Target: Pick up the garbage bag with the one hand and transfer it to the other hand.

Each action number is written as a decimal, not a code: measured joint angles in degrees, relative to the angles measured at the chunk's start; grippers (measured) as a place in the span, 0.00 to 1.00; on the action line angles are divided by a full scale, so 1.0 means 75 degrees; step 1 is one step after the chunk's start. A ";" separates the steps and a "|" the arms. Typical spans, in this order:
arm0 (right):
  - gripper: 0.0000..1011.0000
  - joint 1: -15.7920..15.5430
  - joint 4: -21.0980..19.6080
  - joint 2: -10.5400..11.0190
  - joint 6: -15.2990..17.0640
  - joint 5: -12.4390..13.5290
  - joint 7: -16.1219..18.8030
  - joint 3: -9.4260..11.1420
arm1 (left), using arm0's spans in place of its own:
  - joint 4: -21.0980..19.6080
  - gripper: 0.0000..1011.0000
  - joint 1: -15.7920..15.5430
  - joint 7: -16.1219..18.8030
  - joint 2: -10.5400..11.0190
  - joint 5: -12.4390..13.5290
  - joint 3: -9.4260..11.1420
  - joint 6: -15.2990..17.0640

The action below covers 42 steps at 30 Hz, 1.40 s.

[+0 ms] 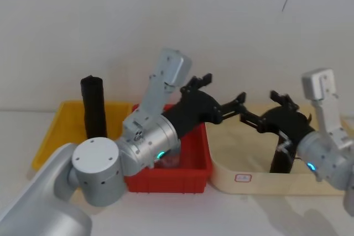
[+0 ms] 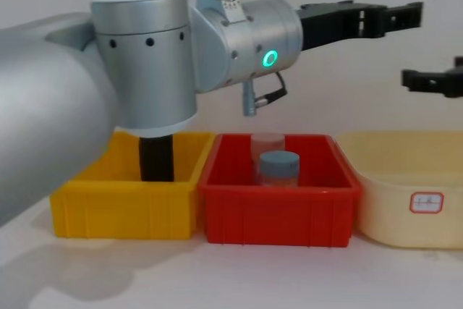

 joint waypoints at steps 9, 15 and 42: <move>0.99 0.0467 -0.0031 -0.0209 -0.0315 -0.0257 0.0211 -0.0519 | -0.0321 0.99 0.0273 0.0541 0.0251 0.0175 -0.0306 0.0058; 0.99 0.0770 0.0101 -0.0348 -0.0401 -0.0317 0.0414 -0.0845 | -0.0559 0.99 0.0496 0.0941 0.0425 0.0301 -0.0572 0.0129; 0.99 0.0899 0.0393 -0.0564 0.0829 0.0168 0.1363 -0.1748 | -0.1119 0.99 0.1263 0.2043 0.1005 0.0582 -0.1582 0.0461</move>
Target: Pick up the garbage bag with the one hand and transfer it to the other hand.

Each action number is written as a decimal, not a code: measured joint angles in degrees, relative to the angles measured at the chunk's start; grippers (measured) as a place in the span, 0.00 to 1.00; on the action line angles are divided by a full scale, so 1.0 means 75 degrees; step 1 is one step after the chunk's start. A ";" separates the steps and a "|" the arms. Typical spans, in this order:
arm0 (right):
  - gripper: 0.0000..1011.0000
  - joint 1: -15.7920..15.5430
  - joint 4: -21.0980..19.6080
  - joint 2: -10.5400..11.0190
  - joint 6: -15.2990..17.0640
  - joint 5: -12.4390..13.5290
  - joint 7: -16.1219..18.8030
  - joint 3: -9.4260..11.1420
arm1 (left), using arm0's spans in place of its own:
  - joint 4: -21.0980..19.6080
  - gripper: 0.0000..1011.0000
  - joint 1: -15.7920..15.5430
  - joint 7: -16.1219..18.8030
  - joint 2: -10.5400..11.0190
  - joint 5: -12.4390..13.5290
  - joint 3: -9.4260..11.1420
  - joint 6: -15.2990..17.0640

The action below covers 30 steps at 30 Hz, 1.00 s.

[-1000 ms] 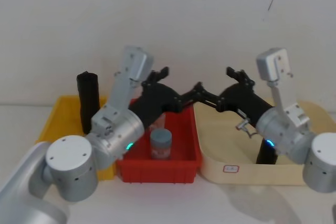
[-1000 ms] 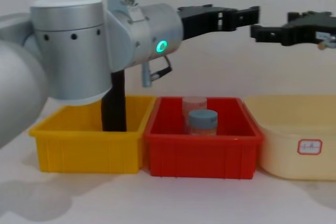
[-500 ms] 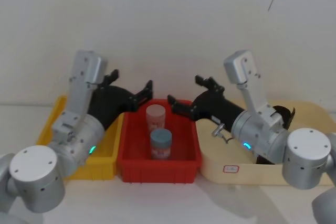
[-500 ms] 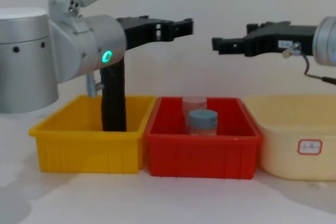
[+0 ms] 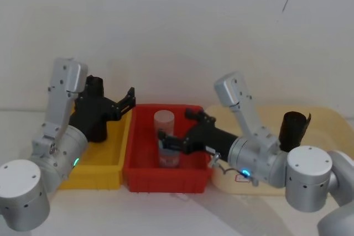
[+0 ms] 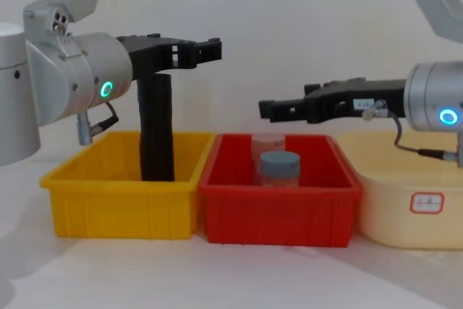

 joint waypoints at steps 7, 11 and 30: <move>0.99 -0.0006 0.0109 -0.0035 0.0219 0.0121 0.0126 -0.0118 | -0.0032 0.99 0.0059 0.0075 0.0044 0.0022 -0.0079 0.0027; 0.99 0.0056 0.0287 -0.0081 0.0229 0.0174 0.0194 -0.0193 | -0.0044 0.99 0.0075 0.0100 0.0057 0.0028 -0.0105 0.0034; 0.99 0.0511 0.1243 -0.0335 -0.0331 0.0194 0.0194 -0.0383 | -0.0066 0.99 0.0112 0.0152 0.0086 0.0042 -0.0158 0.0055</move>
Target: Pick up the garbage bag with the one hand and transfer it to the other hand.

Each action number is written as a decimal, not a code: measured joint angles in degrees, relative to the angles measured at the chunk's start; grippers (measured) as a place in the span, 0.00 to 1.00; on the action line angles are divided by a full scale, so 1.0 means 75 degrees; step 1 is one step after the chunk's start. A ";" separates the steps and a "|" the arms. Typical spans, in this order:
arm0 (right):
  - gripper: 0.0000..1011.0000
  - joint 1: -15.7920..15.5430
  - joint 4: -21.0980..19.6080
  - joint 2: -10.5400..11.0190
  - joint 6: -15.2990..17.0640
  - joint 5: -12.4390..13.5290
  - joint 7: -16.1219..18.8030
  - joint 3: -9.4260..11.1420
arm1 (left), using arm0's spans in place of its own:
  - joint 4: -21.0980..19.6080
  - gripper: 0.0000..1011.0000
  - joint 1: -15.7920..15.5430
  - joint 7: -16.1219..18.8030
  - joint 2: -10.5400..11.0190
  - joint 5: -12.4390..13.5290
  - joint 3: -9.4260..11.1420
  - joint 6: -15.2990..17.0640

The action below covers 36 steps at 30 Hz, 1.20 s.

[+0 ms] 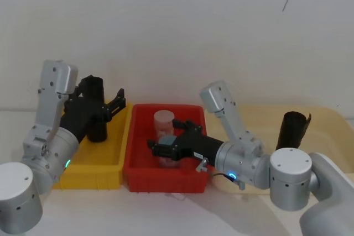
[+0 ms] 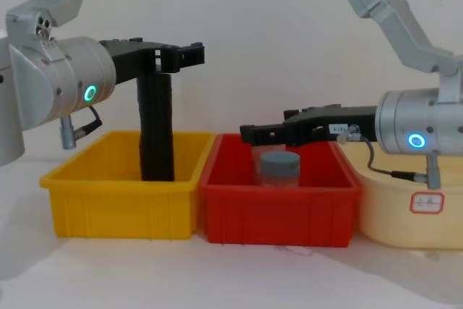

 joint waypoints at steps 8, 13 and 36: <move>0.99 0.0200 0.0349 -0.0020 -0.0161 -0.0144 -0.0089 -0.0142 | -0.0005 0.99 0.0006 0.0007 0.0005 0.0000 -0.0007 0.0002; 0.99 0.0300 0.0492 0.0012 -0.0173 -0.0251 -0.0122 -0.0226 | -0.0005 0.99 0.0009 0.0011 0.0008 0.0000 -0.0011 0.0002; 0.99 0.0793 0.1045 0.0047 -0.0074 -0.0584 0.0208 -0.0553 | -0.0005 0.99 0.0011 0.0011 0.0009 0.0000 -0.0013 0.0001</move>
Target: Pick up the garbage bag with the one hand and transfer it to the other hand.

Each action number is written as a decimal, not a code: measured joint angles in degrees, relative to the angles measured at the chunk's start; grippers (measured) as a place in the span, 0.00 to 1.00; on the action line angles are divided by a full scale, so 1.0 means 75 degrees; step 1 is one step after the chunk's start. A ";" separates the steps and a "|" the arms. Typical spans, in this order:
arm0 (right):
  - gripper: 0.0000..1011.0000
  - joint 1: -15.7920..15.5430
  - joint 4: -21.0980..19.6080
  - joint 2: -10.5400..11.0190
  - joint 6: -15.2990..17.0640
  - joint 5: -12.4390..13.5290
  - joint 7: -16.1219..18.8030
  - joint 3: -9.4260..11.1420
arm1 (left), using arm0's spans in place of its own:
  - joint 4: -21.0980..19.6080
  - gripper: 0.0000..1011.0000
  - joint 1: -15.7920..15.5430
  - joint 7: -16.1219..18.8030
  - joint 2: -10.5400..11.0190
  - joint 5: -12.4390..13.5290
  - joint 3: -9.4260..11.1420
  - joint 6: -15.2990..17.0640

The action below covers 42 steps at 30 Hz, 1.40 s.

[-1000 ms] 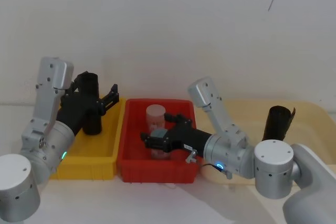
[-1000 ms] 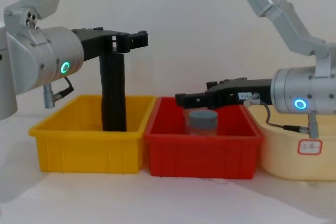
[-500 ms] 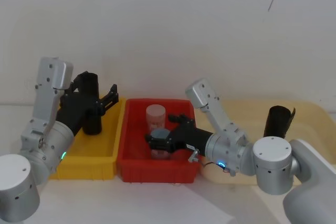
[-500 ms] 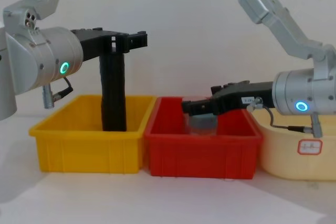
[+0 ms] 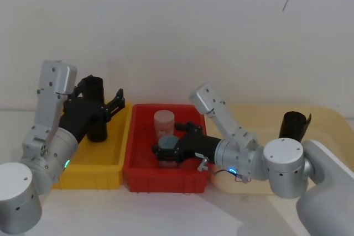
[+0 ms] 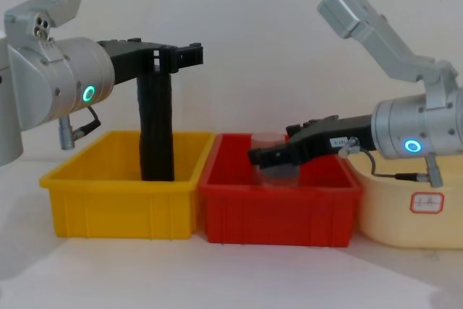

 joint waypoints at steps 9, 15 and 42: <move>0.99 0.0182 0.0298 -0.0073 -0.0017 0.0003 0.0174 -0.0116 | 0.0001 0.99 0.0000 0.0000 0.0000 0.0000 0.0000 0.0000; 0.99 0.0263 0.0426 -0.0094 -0.0016 -0.0005 0.0213 -0.0208 | 0.0001 0.99 0.0000 0.0000 0.0000 -0.0001 0.0000 0.0000; 0.91 0.0368 0.0655 -0.0113 0.0087 -0.0271 0.0208 -0.0299 | 0.0001 0.99 0.0000 0.0000 0.0001 0.0000 0.0000 0.0000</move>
